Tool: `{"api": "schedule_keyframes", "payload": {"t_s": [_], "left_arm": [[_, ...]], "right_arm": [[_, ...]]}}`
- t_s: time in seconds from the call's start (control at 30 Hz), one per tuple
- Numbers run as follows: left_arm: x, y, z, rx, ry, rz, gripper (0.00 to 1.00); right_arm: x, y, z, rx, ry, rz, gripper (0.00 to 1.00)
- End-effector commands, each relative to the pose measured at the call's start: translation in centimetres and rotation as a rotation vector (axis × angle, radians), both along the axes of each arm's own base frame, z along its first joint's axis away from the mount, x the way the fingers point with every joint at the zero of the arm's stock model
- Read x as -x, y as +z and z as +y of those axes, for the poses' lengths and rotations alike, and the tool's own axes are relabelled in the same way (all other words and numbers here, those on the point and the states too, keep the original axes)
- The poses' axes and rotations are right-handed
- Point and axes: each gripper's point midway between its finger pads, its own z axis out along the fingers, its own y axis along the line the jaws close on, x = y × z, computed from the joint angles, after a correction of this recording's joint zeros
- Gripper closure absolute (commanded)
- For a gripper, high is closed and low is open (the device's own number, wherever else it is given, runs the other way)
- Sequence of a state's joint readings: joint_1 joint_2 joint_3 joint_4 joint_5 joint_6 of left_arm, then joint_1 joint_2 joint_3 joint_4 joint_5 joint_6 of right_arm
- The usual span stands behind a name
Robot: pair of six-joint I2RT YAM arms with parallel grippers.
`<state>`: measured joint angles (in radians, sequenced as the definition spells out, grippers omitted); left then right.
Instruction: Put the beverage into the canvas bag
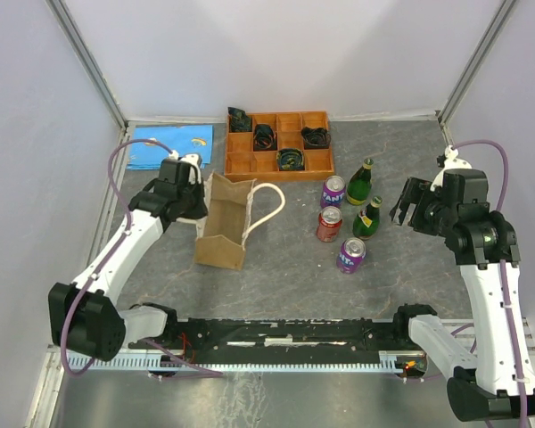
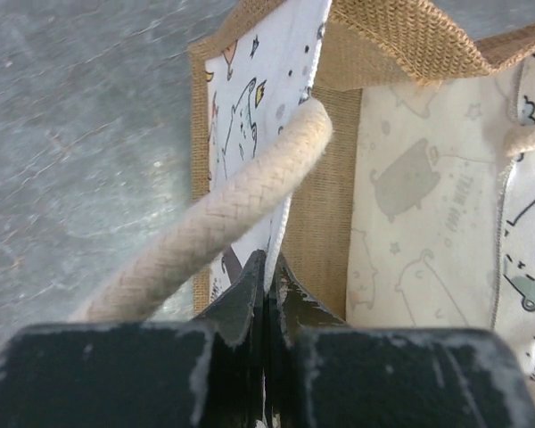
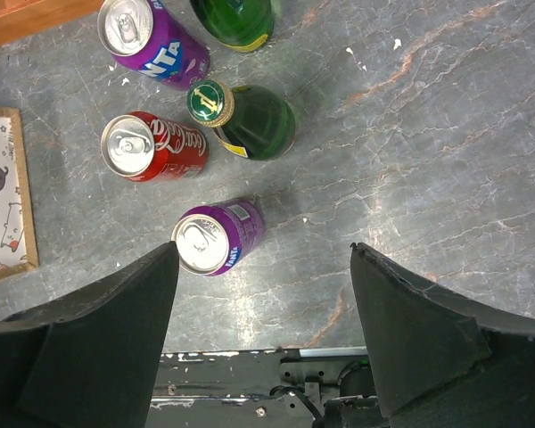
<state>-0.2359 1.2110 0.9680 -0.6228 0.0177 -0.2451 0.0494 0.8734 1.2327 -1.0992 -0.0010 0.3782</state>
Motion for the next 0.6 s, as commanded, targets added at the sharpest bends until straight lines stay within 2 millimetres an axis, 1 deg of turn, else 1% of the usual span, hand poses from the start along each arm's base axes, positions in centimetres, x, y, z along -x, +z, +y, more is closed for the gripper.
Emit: {"api": "schedule_keyframes", "payload": {"t_s": [0.0,0.13,0.23,0.33,0.37,0.47,0.57], "left_arm": [[-3.2,4.2,-3.3,0.098,0.039,-0.117,0.97],[-3.2,4.5,-5.9,0.139,0.048,-0.105,0.97],[-2.5,3.9,-7.5,0.166,0.071,-0.075,0.97],[-1.2,2.9,-9.2,0.192,0.075,-0.034,0.97],[-0.4,2.4,-10.0,0.198,0.064,-0.016,0.97],[0.9,1.8,-11.0,0.22,0.079,0.007,0.97],[2.4,1.0,-11.6,0.247,0.114,0.052,0.97]], "right_arm": [[-0.2,1.9,-0.1,-0.014,-0.018,-0.053,0.15],[0.4,1.7,-0.5,0.002,-0.035,-0.043,0.15],[0.8,1.7,-0.9,0.017,-0.05,-0.037,0.15],[1.3,1.8,-1.2,0.028,-0.061,-0.029,0.15],[1.4,1.9,-1.3,0.031,-0.066,-0.029,0.15],[1.7,2.1,-1.6,0.047,-0.074,-0.023,0.15],[2.0,2.4,-1.9,0.061,-0.086,-0.022,0.15]]}}
